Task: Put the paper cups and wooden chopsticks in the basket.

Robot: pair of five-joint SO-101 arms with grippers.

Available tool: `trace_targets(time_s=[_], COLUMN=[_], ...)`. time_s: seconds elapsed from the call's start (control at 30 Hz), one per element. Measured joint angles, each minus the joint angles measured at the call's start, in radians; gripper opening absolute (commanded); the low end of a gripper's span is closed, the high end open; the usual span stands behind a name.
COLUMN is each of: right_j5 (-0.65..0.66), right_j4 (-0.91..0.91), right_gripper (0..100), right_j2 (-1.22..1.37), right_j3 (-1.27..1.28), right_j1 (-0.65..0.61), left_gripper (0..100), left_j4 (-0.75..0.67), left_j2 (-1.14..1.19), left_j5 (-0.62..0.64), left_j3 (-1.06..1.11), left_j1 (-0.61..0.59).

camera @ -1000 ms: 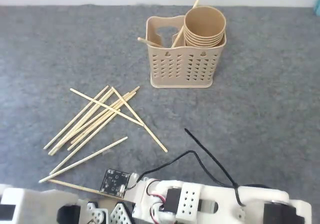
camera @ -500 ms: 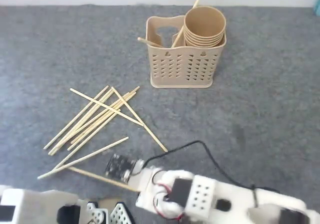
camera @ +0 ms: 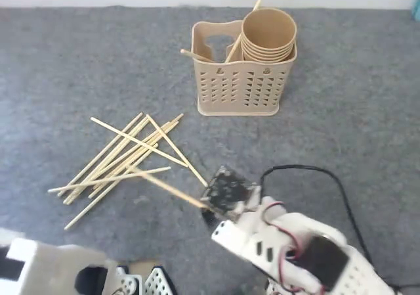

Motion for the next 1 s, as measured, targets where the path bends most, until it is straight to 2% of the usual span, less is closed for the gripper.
trace_targets(time_s=[0.27, 0.4, 0.53, 0.73, 1.0], right_j5=[0.028, 0.028, 0.028, 0.032, 0.035], right_j4=[0.109, 0.114, 0.126, 0.199, 0.422], right_gripper=[0.8, 0.8, 0.8, 0.8, 0.8], right_j2=[-0.018, -0.008, 0.11, 0.367, 0.804], right_j3=[-0.295, -0.434, -0.588, -0.914, -1.485], right_j1=[0.107, 0.233, 0.364, 0.434, 0.542], left_gripper=[1, 1, 1, 1, 1], left_j4=[0.279, 0.382, 0.476, 0.489, 0.489], left_j2=[0.0, 0.0, 0.0, -0.002, -0.002], left_j5=[0.0, 0.0, 0.029, 0.041, 0.044], left_j3=[-0.1, -0.184, -0.315, -0.496, -0.523], left_j1=[0.201, 0.284, 0.347, 0.365, 0.342])
